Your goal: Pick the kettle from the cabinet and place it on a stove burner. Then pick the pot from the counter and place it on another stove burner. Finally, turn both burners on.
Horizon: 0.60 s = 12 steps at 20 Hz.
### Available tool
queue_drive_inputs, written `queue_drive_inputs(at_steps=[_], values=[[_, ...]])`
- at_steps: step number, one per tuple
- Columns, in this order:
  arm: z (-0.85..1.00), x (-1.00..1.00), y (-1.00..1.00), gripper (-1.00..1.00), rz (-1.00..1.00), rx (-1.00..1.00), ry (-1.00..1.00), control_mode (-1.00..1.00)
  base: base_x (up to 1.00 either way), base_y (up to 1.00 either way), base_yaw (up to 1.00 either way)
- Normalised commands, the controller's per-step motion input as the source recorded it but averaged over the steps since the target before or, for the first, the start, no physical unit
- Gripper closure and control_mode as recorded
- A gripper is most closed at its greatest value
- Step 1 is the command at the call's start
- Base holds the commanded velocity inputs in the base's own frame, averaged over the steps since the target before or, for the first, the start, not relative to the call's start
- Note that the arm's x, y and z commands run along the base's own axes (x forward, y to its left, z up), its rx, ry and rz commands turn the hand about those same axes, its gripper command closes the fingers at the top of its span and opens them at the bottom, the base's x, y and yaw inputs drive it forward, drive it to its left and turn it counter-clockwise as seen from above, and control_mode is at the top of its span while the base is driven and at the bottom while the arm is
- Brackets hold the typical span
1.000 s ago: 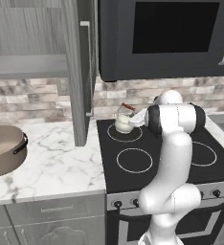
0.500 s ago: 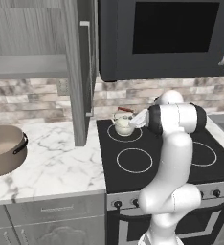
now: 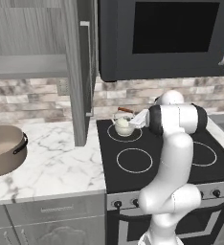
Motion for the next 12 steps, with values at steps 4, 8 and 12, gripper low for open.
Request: queue_drive_inputs(at_steps=[4, 8, 12], values=[[0.00, -0.26, 0.00, -1.00, 0.04, 0.00, -0.05, -1.00, 0.00, 0.00, 0.00], [0.00, -0.29, 0.00, -1.00, 0.05, 0.00, -0.04, -1.00, 0.00, 0.00, 0.00], [0.04, -0.21, 0.00, -1.00, 0.06, 0.00, -0.04, -1.00, 0.00, 0.00, 0.00]])
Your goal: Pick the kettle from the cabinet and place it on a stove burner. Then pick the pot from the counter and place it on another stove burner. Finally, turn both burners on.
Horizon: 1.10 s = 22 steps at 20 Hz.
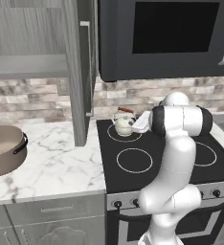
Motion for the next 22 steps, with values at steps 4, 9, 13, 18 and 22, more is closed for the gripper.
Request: queue_drive_inputs(at_steps=[4, 9, 13, 18, 22], values=[[0.17, -0.13, 0.00, -1.00, 0.06, -0.01, -0.07, -1.00, 0.00, 0.00, 0.00], [0.23, -0.09, -0.05, -1.00, 0.05, -0.02, -0.11, -1.00, 0.00, 0.00, 0.00], [0.20, -0.10, -0.11, -1.00, 0.04, -0.03, -0.12, -1.00, 0.00, 0.00, 0.00], [0.13, -0.17, -0.10, -1.00, 0.03, -0.03, -0.11, -1.00, 0.00, 0.00, 0.00], [0.19, -0.22, -0.12, -1.00, 0.03, -0.03, -0.13, -1.00, 0.00, 0.00, 0.00]])
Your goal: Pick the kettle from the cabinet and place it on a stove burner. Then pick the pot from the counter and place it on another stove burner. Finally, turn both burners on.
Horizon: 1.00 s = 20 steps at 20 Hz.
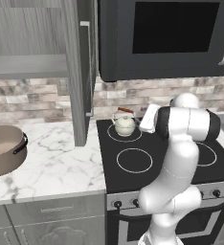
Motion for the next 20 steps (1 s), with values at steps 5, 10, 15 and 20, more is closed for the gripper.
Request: queue_drive_inputs(at_steps=[5, 10, 15, 20], values=[[0.34, -0.32, -0.09, -1.00, 0.03, -0.03, -0.17, -1.00, 0.00, 0.00, 0.00], [0.35, -0.40, -0.06, -1.00, 0.03, -0.05, -0.19, -1.00, 0.00, 0.00, 0.00], [0.33, -0.51, -0.02, -1.00, 0.04, -0.05, -0.23, -1.00, 0.00, 0.00, 0.00], [0.35, -0.56, 0.00, -1.00, 0.04, -0.07, -0.25, -1.00, 0.00, 0.00, 0.00]])
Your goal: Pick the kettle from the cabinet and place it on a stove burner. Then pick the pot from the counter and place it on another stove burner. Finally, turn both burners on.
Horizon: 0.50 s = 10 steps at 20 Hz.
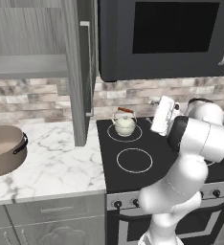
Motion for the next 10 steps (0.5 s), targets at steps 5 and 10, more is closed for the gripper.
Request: queue_drive_inputs(at_steps=[5, 10], values=[[0.36, -0.59, 0.00, -1.00, 0.03, -0.10, -0.25, -1.00, 0.00, 0.00, 0.00], [0.31, -0.61, 0.00, -1.00, 0.03, -0.11, -0.24, -1.00, 0.00, 0.00, 0.00]])
